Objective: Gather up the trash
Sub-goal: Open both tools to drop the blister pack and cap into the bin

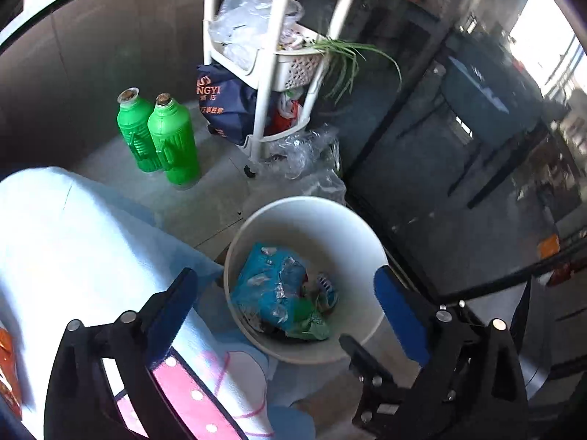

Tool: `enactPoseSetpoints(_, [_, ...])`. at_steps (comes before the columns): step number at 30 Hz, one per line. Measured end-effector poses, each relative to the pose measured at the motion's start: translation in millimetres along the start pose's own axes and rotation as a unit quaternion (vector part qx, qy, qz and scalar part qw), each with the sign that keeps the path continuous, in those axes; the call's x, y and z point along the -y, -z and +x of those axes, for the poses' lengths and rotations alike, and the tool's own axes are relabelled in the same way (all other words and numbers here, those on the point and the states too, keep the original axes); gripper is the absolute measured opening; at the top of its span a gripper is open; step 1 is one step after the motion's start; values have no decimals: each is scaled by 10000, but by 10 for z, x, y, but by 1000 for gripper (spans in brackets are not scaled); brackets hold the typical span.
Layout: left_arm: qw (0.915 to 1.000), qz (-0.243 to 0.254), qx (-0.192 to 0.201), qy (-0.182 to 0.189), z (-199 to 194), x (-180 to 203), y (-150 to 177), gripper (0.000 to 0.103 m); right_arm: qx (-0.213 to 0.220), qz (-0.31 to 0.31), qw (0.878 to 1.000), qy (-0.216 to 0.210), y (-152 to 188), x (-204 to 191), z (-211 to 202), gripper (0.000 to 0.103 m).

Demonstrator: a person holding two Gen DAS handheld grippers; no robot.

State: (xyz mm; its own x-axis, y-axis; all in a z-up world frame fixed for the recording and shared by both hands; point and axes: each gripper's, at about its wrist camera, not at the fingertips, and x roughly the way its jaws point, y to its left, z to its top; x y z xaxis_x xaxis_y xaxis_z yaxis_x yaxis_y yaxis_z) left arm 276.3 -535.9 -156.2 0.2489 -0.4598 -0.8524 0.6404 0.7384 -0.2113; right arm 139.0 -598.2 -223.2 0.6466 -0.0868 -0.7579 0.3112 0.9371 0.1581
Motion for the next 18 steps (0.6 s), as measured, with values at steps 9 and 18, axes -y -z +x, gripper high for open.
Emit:
enactPoseSetpoints(9, [9989, -395, 104, -239, -176, -297, -5, 95, 57, 50, 10000, -62, -9, -61, -143, 100])
enactPoseSetpoints(18, [9976, -329, 460, -408, -857, -516, 146, 95, 194, -244, 9994, -135, -172, -453, -597, 100])
